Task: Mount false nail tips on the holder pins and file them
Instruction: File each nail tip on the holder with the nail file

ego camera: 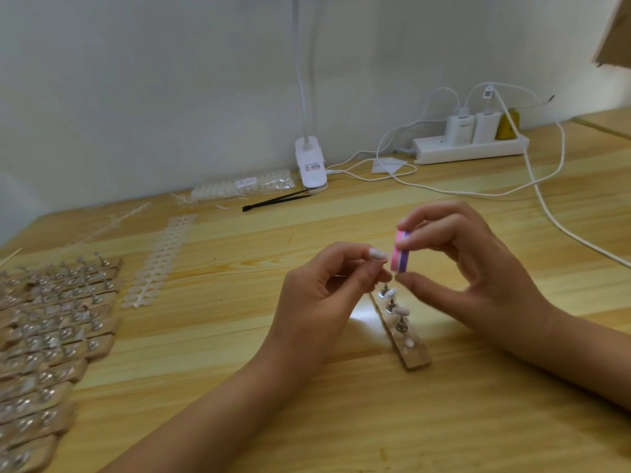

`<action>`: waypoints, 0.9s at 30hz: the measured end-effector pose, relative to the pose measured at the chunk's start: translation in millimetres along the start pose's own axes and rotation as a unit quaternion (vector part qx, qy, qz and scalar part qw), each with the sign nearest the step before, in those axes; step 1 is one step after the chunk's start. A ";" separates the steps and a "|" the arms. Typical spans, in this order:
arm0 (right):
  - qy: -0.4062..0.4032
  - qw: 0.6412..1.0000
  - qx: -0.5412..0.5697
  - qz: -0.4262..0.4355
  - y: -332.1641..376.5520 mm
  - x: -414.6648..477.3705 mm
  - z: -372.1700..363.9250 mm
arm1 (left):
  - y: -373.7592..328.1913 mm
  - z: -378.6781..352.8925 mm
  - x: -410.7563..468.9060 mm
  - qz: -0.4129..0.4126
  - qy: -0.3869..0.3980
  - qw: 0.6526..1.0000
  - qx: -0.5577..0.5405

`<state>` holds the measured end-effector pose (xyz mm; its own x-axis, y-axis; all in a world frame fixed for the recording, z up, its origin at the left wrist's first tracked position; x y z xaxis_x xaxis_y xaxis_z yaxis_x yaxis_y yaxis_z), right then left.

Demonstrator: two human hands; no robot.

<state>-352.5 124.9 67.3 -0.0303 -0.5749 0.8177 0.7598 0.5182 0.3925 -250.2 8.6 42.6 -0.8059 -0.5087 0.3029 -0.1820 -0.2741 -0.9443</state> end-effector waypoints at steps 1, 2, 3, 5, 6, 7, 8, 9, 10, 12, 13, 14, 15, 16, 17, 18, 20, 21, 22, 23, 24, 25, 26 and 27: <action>-0.005 1.000 0.006 -0.007 -0.9 -0.1 0.6 | 0.3 0.0 -0.2 0.000 0.000 1.000 -0.002; -0.004 1.000 0.007 -0.004 -0.1 -0.3 0.0 | 0.0 0.1 -0.3 -0.003 -0.001 1.000 -0.001; 0.004 1.000 0.004 0.007 2.0 -0.4 -1.5 | -0.3 0.2 -0.4 -0.006 -0.001 1.000 0.002; 0.014 1.000 -0.002 0.021 4.7 -0.3 -4.1 | -0.8 0.4 -0.7 -0.008 0.001 1.000 0.009; 0.010 1.000 -0.003 0.016 4.0 0.0 -3.2 | -1.3 0.3 -0.8 -0.009 0.002 1.000 0.010; 0.004 1.000 0.000 0.006 2.8 0.0 -1.7 | -1.7 0.1 -0.9 -0.009 0.003 1.000 0.010; 0.000 1.000 0.004 0.000 2.4 -0.4 -0.9 | -1.6 0.0 -1.0 -0.009 0.003 1.000 0.010; 0.003 1.000 0.007 0.003 3.2 -1.0 -1.6 | -1.5 -0.3 -1.1 -0.010 0.004 1.000 0.011; 0.010 1.000 0.009 0.012 4.7 -1.6 -3.2 | -2.1 -0.5 -1.3 -0.014 0.006 1.000 0.016; 0.014 1.000 0.007 0.019 5.8 -1.3 -3.4 | -2.6 -1.0 -1.6 -0.022 0.008 0.999 0.028; 0.007 1.000 0.004 0.011 4.3 -0.4 -1.5 | -2.1 -0.8 -1.4 -0.021 0.008 0.999 0.027; -0.002 1.000 0.004 0.000 3.0 -0.1 0.2 | -1.6 -0.5 -1.2 -0.019 0.007 1.000 0.023; -0.005 1.000 0.007 -0.006 2.5 -0.3 0.6 | -1.4 -0.4 -1.3 -0.019 0.006 1.000 0.020; 0.001 1.000 0.009 0.000 3.8 -1.1 -0.8 | -1.8 -0.3 -1.2 -0.022 0.005 1.000 0.019; 0.013 1.000 0.009 0.013 5.9 -1.8 -3.5 | -2.5 -0.6 -1.4 -0.026 0.005 0.999 0.020; 0.022 0.999 0.008 0.021 7.4 -2.4 -5.5 | -3.0 -0.7 -1.5 -0.028 0.006 0.999 0.021; 0.010 1.000 0.004 0.011 5.5 -1.1 -3.0 | -2.4 -0.8 -1.0 -0.025 0.006 1.000 0.016; -0.001 1.000 0.004 0.000 3.8 -0.3 -0.7 | -1.7 -0.6 -0.7 -0.023 0.005 1.000 0.016; -0.005 1.000 0.005 -0.004 3.6 -0.3 0.0 | -1.2 -0.8 -0.8 -0.021 0.005 1.000 0.016; 0.000 1.000 0.007 0.003 5.1 -0.6 -1.2 | -0.6 -1.0 -1.0 -0.021 0.006 1.000 0.018; 0.009 1.000 0.008 0.016 7.5 -1.5 -3.5 | -0.7 -1.2 -1.2 -0.021 0.007 1.000 0.020; 0.015 1.000 0.010 0.023 8.8 -2.1 -5.0 | -1.1 -1.2 -1.5 -0.023 0.006 0.999 0.022; 0.013 1.000 0.012 0.019 8.4 -2.1 -4.6 | -1.7 -1.1 -1.5 -0.022 0.007 1.000 0.021; 0.002 1.000 0.014 0.008 6.3 -1.3 -2.5 | -1.9 -1.1 -1.3 -0.022 0.007 1.000 0.018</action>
<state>-346.1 127.3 67.7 -0.0159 -0.5693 0.8219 0.7411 0.5451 0.3919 -249.4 10.8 43.9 -0.8057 -0.4832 0.3426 -0.1981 -0.3253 -0.9246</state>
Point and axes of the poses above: each hand's wrist, its own x-axis towards the middle knuckle, its own z-axis out of the back of the hand, y = z × x, the point moved 7 cm from there along x, towards the middle knuckle, and after that the axes turned 10 degrees about z, right-handed, at the moved point
